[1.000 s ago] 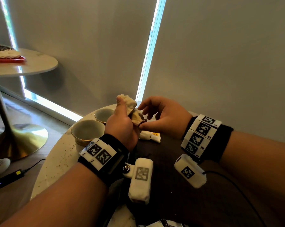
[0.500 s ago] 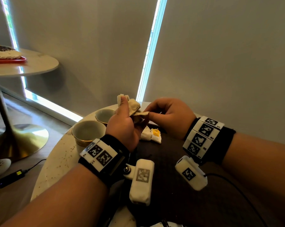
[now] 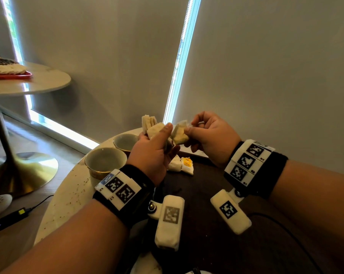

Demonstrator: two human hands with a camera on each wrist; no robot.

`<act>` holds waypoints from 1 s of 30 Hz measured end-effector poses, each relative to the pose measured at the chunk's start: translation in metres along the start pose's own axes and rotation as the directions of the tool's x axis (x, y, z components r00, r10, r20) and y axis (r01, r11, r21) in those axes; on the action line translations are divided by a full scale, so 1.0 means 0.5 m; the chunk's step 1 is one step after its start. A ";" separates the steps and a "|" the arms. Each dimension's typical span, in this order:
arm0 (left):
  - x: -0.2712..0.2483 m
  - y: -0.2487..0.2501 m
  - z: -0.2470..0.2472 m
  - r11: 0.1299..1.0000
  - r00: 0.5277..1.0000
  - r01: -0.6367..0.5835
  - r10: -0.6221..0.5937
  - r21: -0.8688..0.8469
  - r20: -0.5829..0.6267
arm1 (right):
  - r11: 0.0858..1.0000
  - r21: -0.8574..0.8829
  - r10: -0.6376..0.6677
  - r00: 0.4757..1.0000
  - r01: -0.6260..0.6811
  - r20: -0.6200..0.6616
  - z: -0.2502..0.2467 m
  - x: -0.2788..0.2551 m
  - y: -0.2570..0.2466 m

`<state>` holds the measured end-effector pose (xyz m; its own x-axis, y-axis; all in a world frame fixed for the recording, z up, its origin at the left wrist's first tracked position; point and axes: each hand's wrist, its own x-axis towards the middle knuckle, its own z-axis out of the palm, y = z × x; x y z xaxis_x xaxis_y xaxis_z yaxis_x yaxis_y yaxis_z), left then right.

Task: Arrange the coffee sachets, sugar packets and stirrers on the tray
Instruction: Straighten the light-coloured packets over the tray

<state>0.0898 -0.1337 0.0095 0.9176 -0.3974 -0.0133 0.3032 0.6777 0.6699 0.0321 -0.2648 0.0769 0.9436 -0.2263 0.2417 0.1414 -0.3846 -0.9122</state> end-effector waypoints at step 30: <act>0.001 -0.003 -0.009 0.992 0.993 -0.119 0.119 0.052 0.001 | 0.797 -0.493 0.421 0.906 -0.349 0.038 0.020 0.043 0.075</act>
<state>0.0911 -0.1320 0.0052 0.9467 -0.3150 0.0673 0.1783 0.6866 0.7048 0.0606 -0.2753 0.0444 0.9262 -0.3326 -0.1778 -0.3645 -0.6687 -0.6480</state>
